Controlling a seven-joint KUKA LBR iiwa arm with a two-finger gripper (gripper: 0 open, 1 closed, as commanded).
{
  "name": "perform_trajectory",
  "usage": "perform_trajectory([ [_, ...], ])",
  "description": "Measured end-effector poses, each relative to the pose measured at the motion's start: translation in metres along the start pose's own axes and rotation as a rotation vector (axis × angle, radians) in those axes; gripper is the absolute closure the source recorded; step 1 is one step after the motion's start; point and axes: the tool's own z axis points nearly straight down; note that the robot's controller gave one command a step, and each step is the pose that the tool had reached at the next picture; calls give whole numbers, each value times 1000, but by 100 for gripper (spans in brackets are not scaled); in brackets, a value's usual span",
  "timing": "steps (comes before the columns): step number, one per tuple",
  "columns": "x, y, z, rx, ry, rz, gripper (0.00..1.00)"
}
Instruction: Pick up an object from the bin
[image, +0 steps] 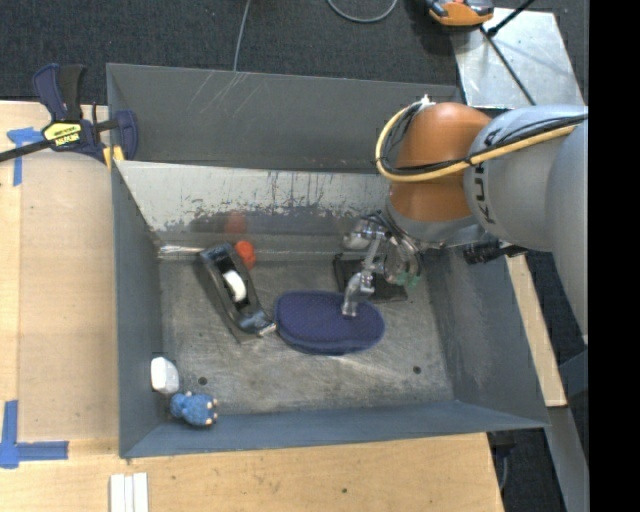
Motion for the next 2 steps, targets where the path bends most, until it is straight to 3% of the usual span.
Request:
perform_trajectory([
  [1,-2,-1,3,0,-12,1,100],
  [2,34,4,5,-5,-48,89,100],
])
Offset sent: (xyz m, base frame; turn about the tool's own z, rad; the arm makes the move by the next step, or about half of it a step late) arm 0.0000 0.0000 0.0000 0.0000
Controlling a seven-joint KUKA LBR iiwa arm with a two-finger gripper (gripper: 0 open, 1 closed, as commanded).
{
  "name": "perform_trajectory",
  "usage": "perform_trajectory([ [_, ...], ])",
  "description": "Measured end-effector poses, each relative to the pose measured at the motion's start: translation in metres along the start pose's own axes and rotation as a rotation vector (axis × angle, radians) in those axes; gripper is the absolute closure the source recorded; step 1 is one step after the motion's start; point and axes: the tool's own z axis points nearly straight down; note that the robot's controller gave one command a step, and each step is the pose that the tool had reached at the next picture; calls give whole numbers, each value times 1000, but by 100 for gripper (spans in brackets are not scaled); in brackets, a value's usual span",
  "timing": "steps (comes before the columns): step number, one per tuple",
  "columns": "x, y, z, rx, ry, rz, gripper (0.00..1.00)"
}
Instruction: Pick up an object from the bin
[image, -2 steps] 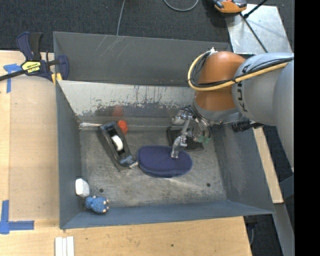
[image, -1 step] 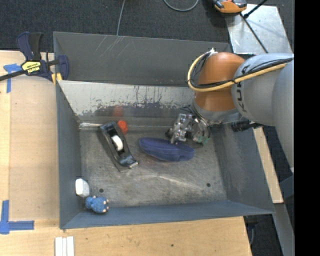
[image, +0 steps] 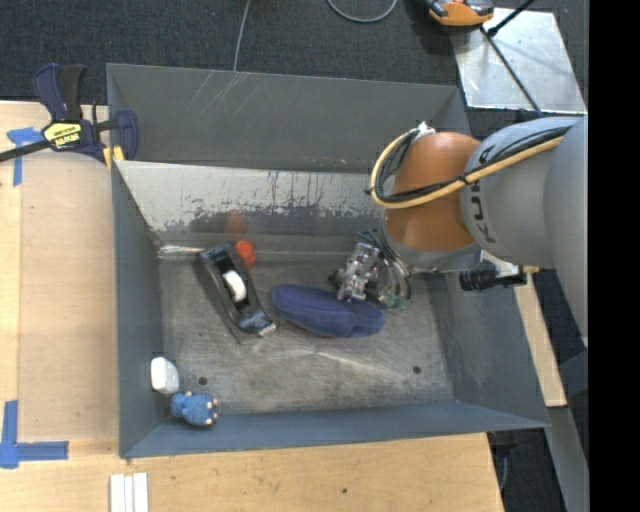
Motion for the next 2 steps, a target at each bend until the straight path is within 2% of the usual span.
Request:
perform_trajectory([
  [1,-6,-20,-35,11,37,98,100],
  [2,-33,-25,-188,8,33,8,100],
])
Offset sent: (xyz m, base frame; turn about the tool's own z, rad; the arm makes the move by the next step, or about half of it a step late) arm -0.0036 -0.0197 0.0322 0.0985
